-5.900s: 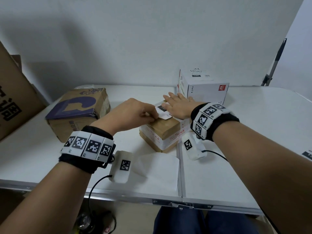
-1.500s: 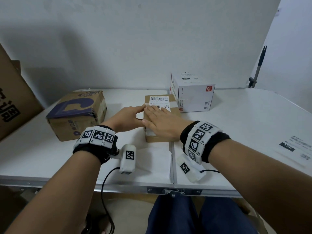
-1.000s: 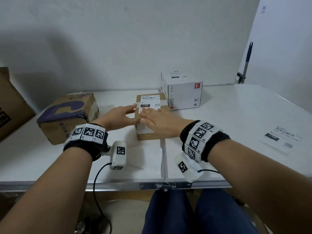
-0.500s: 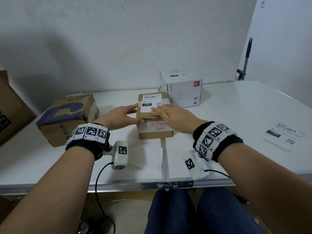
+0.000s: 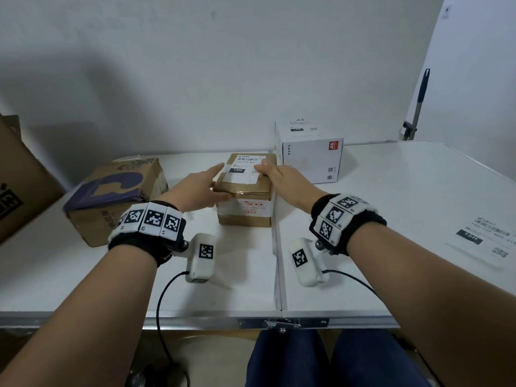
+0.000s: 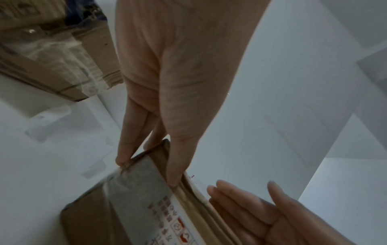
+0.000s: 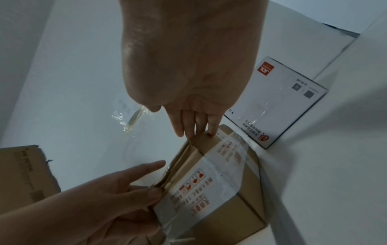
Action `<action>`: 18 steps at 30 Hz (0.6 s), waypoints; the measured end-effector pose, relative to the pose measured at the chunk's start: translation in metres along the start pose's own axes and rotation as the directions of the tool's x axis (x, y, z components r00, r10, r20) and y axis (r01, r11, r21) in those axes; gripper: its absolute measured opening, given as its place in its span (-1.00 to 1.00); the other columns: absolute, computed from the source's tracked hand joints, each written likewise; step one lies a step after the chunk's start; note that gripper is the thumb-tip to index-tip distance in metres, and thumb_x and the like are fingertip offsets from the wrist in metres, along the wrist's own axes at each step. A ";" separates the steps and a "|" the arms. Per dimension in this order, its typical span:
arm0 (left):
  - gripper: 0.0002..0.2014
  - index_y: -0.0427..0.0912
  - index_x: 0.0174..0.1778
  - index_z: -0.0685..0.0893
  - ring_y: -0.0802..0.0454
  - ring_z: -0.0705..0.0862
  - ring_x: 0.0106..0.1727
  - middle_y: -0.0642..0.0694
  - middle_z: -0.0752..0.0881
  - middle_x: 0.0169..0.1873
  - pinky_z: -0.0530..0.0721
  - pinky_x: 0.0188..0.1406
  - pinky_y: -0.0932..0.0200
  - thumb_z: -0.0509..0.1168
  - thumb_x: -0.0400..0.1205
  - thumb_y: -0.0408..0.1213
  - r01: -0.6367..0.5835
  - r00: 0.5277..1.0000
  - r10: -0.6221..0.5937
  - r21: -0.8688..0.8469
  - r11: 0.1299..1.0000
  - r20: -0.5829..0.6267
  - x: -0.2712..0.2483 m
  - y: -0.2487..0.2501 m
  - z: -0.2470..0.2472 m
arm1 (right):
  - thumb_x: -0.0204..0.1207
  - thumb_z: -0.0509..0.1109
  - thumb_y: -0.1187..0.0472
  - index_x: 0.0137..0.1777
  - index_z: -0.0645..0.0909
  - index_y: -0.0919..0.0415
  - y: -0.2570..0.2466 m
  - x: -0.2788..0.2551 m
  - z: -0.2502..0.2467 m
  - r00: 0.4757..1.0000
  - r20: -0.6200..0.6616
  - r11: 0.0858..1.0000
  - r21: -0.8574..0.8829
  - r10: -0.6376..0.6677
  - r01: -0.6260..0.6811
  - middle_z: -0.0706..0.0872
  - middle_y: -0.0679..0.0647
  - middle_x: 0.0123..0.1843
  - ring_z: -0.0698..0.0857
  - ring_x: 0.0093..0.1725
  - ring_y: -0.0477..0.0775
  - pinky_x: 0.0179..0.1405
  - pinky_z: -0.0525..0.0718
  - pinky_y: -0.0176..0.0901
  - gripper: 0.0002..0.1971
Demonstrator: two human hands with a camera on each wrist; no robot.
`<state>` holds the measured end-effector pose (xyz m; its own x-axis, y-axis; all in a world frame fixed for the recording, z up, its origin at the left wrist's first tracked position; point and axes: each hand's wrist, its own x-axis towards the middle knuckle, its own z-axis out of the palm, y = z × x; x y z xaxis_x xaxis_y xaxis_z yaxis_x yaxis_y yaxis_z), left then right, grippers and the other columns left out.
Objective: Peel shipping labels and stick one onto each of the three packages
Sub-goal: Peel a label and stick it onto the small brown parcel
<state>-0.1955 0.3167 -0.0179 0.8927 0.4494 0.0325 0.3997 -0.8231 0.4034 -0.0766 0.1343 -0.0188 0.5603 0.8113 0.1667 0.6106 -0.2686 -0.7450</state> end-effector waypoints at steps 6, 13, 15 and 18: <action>-0.47 -0.04 0.49 0.50 0.02 0.80 -0.24 -0.07 0.75 0.02 0.76 0.02 0.03 0.40 0.58 -0.13 0.037 0.998 -0.038 -0.019 0.999 -0.057 0.011 -0.012 -0.001 | 0.72 -0.17 -0.19 0.49 0.52 0.09 0.004 0.044 0.008 0.999 0.007 0.991 0.125 0.045 -0.045 0.54 0.08 0.52 0.47 0.51 0.09 0.59 0.29 0.05 -0.39; -0.68 -0.13 0.19 0.66 -0.12 0.74 -0.09 -0.16 0.78 -0.03 0.69 0.00 0.01 0.37 0.57 -0.10 0.079 0.988 -0.063 0.108 0.991 -0.141 0.040 -0.015 -0.003 | 0.73 -0.19 -0.16 0.50 0.49 0.14 0.002 0.068 0.006 0.992 -0.066 0.983 0.157 0.107 -0.095 0.53 0.08 0.52 0.46 0.52 0.08 0.59 0.29 0.02 -0.39; -0.74 -0.13 0.13 0.67 -0.13 0.69 -0.05 -0.16 0.76 0.01 0.60 -0.10 0.09 0.35 0.58 -0.11 0.086 0.985 -0.060 0.163 0.983 -0.160 0.051 -0.013 -0.002 | 0.72 -0.20 -0.18 0.49 0.50 0.13 0.005 0.072 0.007 0.990 -0.067 0.984 0.133 0.127 -0.118 0.56 0.11 0.49 0.47 0.50 0.11 0.57 0.31 0.04 -0.37; -0.75 -0.19 0.18 0.66 -0.19 0.63 0.09 -0.21 0.73 0.06 0.51 -0.08 0.07 0.30 0.60 -0.24 0.111 0.970 -0.074 0.151 0.982 -0.233 0.066 -0.011 0.003 | 0.72 -0.22 -0.18 0.42 0.56 0.19 0.012 0.079 0.006 0.987 -0.072 0.984 0.117 0.143 -0.134 0.61 0.18 0.41 0.53 0.43 0.15 0.45 0.36 -0.05 -0.34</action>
<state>-0.1408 0.3545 -0.0226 0.7876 0.5777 0.2144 0.5235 -0.8109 0.2617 -0.0289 0.1982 -0.0186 0.6807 0.7251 0.1047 0.4606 -0.3124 -0.8308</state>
